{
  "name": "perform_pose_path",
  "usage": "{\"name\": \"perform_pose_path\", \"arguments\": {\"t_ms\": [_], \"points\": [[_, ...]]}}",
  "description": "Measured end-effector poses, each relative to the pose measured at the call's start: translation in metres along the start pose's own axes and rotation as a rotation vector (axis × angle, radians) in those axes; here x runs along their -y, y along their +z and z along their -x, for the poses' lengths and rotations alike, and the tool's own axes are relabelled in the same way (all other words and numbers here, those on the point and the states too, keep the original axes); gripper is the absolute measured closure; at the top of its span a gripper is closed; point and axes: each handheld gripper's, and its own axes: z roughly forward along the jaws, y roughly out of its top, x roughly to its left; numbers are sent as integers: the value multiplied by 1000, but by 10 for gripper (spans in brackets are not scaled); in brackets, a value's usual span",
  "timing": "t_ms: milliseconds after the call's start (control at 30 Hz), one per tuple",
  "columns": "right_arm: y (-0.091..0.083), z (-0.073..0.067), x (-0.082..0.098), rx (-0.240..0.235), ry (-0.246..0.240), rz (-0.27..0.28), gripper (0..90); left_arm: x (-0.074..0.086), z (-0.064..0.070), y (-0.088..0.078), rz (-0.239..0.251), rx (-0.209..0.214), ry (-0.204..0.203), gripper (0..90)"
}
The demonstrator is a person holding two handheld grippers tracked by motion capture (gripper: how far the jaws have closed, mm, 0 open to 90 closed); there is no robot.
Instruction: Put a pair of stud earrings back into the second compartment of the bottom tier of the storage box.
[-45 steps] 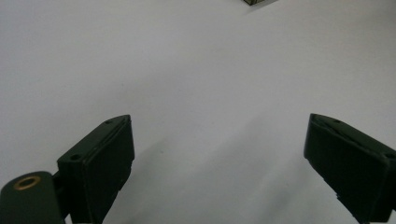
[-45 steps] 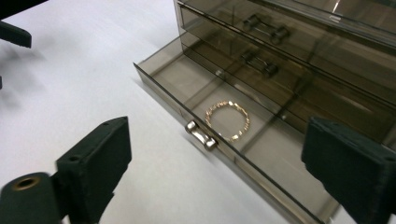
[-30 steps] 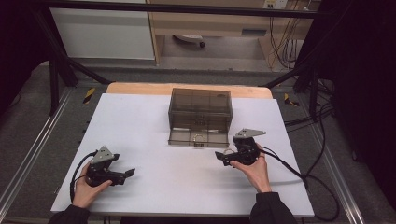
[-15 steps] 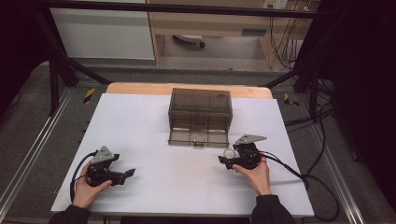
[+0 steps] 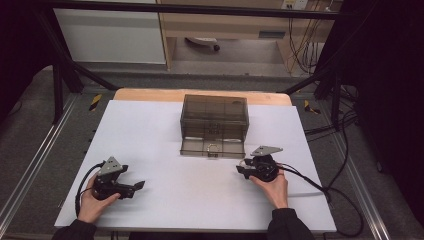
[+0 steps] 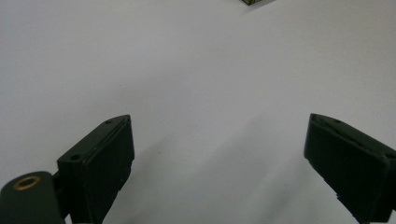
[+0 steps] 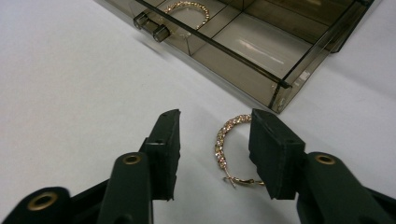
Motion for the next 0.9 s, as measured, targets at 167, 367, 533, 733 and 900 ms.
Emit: {"name": "perform_pose_path", "arguments": {"t_ms": [167,367,533,733,900], "points": [[1,3,2,3,8,-4,661,0,0,0,1,0,-1,84],[4,4,4,-4,7,-23,770,0,0,0,1,0,-1,84],[6,4,5,2,-3,-28,823,0,0,0,1,0,-2,84],[6,4,5,-1,-7,-32,864,0,1,0,0,-1,1,84],[5,4,6,1,-11,-31,868,0,0,0,0,0,0,84]]}}
